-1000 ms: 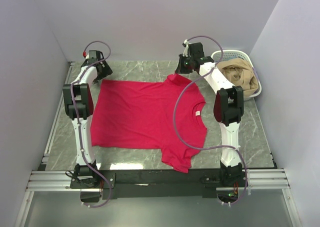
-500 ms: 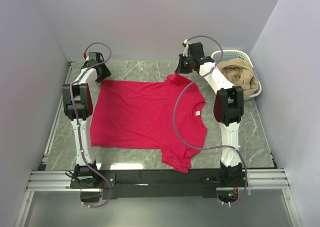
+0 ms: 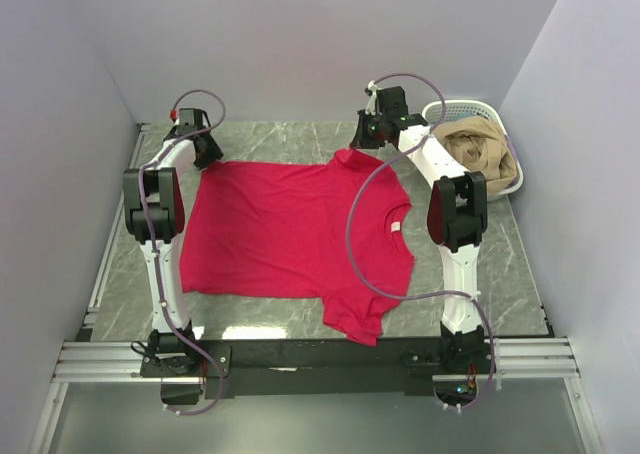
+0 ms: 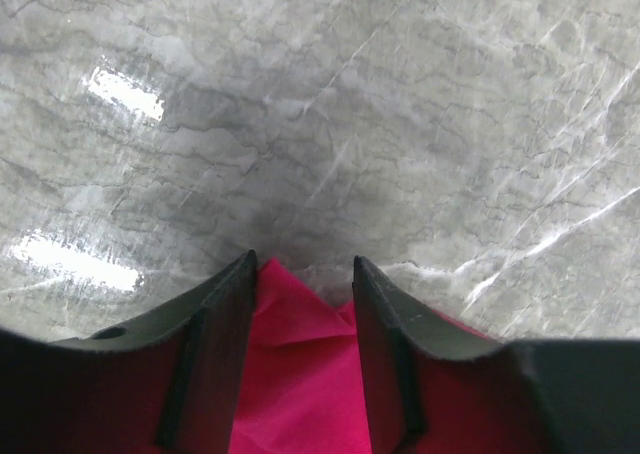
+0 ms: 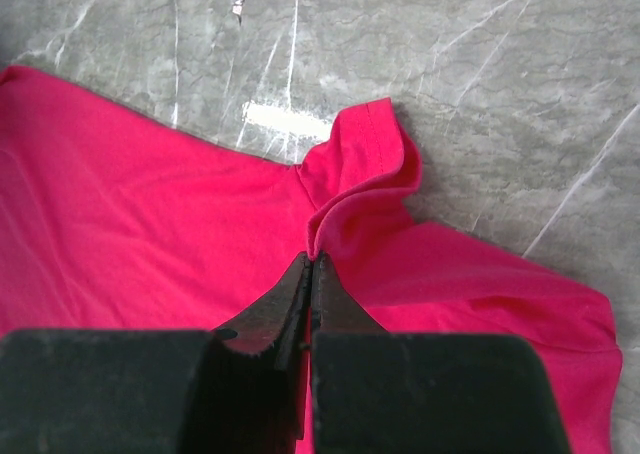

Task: Fold and stack the t-shirts
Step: Fold the tshirt

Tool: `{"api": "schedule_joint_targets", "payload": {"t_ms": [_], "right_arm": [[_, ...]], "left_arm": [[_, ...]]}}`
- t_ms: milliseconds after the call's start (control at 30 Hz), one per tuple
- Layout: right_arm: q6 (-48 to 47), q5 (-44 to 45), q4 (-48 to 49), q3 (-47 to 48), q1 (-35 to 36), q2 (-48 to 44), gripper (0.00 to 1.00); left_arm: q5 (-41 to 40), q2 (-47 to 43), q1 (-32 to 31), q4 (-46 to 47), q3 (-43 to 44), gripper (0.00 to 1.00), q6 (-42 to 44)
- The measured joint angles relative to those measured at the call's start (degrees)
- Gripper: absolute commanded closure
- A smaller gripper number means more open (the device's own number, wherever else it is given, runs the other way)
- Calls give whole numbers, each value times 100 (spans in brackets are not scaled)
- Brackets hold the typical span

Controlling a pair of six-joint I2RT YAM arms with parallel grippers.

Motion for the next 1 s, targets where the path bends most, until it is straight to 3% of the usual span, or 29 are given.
{"api": "schedule_joint_targets", "payload": {"t_ms": [367,1000], "right_arm": [[-2,20,4,-31,0,0,100],[-92,363,24,-129,0,-195,100]], "left_arm": [[0,-4,-2,-146,-15,99,37],[149,57,-13,-520,278,99,127]]}}
